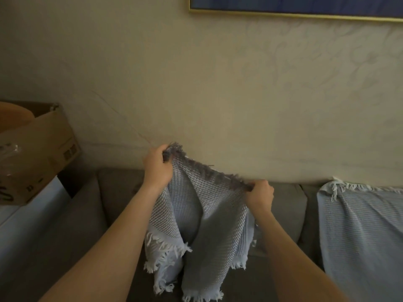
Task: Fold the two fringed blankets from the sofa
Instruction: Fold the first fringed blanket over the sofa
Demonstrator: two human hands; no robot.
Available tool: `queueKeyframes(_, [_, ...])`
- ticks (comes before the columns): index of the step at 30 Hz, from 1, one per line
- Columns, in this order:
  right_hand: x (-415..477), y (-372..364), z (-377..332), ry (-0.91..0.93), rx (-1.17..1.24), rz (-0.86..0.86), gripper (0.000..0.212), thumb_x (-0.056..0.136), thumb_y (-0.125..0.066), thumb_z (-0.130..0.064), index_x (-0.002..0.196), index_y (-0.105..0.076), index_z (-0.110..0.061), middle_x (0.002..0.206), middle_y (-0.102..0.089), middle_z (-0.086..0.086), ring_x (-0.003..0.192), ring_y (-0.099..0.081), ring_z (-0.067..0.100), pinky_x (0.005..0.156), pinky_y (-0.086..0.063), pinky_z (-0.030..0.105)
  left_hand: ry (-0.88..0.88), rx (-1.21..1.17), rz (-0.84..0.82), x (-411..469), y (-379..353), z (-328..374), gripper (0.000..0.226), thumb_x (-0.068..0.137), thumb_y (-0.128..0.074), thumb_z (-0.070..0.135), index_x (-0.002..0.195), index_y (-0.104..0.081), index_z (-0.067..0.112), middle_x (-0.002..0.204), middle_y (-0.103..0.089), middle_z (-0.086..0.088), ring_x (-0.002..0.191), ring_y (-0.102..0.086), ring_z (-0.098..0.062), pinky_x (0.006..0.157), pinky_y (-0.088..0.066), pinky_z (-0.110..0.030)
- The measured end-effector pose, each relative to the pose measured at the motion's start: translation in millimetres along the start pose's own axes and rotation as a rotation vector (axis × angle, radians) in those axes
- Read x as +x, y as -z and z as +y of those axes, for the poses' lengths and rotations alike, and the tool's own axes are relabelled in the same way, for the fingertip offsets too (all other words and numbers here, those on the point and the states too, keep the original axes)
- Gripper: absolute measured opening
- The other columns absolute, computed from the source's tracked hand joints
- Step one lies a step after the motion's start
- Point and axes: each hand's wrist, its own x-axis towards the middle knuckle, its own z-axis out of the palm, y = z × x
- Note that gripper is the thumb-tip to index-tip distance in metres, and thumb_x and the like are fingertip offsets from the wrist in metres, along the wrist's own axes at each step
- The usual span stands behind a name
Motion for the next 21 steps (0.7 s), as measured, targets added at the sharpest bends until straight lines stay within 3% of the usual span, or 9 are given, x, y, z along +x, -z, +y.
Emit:
queueKeyframes(2, [-2.1,-6.0,6.7,-0.020,-0.085,-0.079,0.008,0.086,-0.063,-0.002,0.079,-0.065,0.003,0.079,-0.061,0.019,0.088,-0.067,0.044,0.066,-0.047,0.042,0.032,-0.039,0.014,-3.2,-6.2,1.7,0.045,0.106,-0.058,0.004,0.150,-0.057,0.013,0.133,-0.067,-0.004,0.121,-0.064,-0.024,0.110,-0.054,-0.049])
queueKeyframes(4, [-4.0,-12.2,13.3,-0.028,-0.181,-0.155,0.017,0.085,-0.067,-0.017,0.080,-0.062,-0.002,0.083,-0.066,0.018,0.089,-0.068,0.042,0.073,-0.055,0.046,0.055,-0.075,0.043,-4.7,-11.7,4.5,0.046,0.106,-0.057,0.001,0.150,-0.057,0.013,0.137,-0.065,-0.005,0.127,-0.062,-0.025,0.113,-0.051,-0.048])
queueKeyframes(6, [-6.7,-14.4,19.6,-0.021,-0.253,-0.252,0.025,0.087,-0.069,-0.031,0.084,-0.063,-0.007,0.084,-0.067,0.011,0.090,-0.067,0.038,0.085,-0.057,0.048,0.081,-0.135,0.095,-7.4,-14.0,8.7,0.046,0.105,-0.055,-0.003,0.148,-0.059,0.011,0.136,-0.065,-0.004,0.127,-0.061,-0.023,0.115,-0.049,-0.043])
queueKeyframes(8, [-12.3,-15.9,24.4,0.031,-0.254,-0.363,0.027,0.094,-0.068,-0.034,0.088,-0.059,-0.009,0.091,-0.065,0.011,0.095,-0.065,0.037,0.086,-0.055,0.045,0.102,-0.214,0.167,-11.0,-13.1,14.2,0.044,0.104,-0.053,-0.006,0.143,-0.063,0.013,0.130,-0.066,0.001,0.123,-0.062,-0.018,0.112,-0.049,-0.036])
queueKeyframes(12, [-30.4,-19.0,32.0,0.290,-0.172,-0.452,0.023,0.098,-0.067,-0.026,0.116,-0.067,-0.010,0.108,-0.074,0.010,0.103,-0.069,0.033,0.082,-0.053,0.037,0.157,-0.323,0.378,-5.7,-9.4,13.1,0.036,0.103,-0.050,-0.006,0.130,-0.068,0.008,0.126,-0.069,-0.007,0.118,-0.066,-0.026,0.106,-0.054,-0.039])
queueKeyframes(14, [-41.2,-18.3,28.3,0.368,-0.172,-0.513,0.005,0.099,-0.065,-0.020,0.095,-0.069,-0.019,0.083,-0.067,-0.001,0.082,-0.064,0.022,0.071,-0.044,0.032,0.203,-0.303,0.463,-4.8,-6.4,14.0,0.030,0.100,-0.049,-0.007,0.124,-0.066,0.002,0.126,-0.063,-0.016,0.115,-0.064,-0.034,0.105,-0.052,-0.043])
queueKeyframes(16, [-46.0,-19.8,25.8,0.385,-0.156,-0.506,0.034,0.098,-0.064,-0.014,0.068,-0.053,-0.024,0.062,-0.051,-0.009,0.060,-0.050,0.011,0.062,-0.036,0.031,0.243,-0.320,0.494,-6.7,-3.0,14.8,0.027,0.101,-0.048,-0.004,0.122,-0.063,0.000,0.128,-0.058,-0.019,0.114,-0.061,-0.033,0.105,-0.050,-0.040])
queueKeyframes(19, [-47.3,-14.5,16.6,0.334,0.073,-0.406,0.024,0.094,-0.057,0.002,0.083,-0.070,-0.016,0.068,-0.061,-0.006,0.063,-0.054,0.004,0.059,-0.044,0.027,0.216,-0.368,0.467,-12.2,2.7,10.1,0.031,0.103,-0.044,0.000,0.128,-0.062,0.008,0.121,-0.063,-0.006,0.113,-0.061,-0.023,0.100,-0.047,-0.032])
queueKeyframes(21, [-50.6,-4.7,-1.2,0.267,0.323,-0.275,0.030,0.096,-0.049,0.009,0.088,-0.067,-0.014,0.074,-0.062,-0.005,0.062,-0.054,-0.002,0.056,-0.043,0.016,0.225,-0.448,0.390,-19.6,7.4,4.0,0.034,0.104,-0.044,0.002,0.125,-0.064,0.020,0.115,-0.066,0.004,0.110,-0.064,-0.017,0.103,-0.050,-0.032])
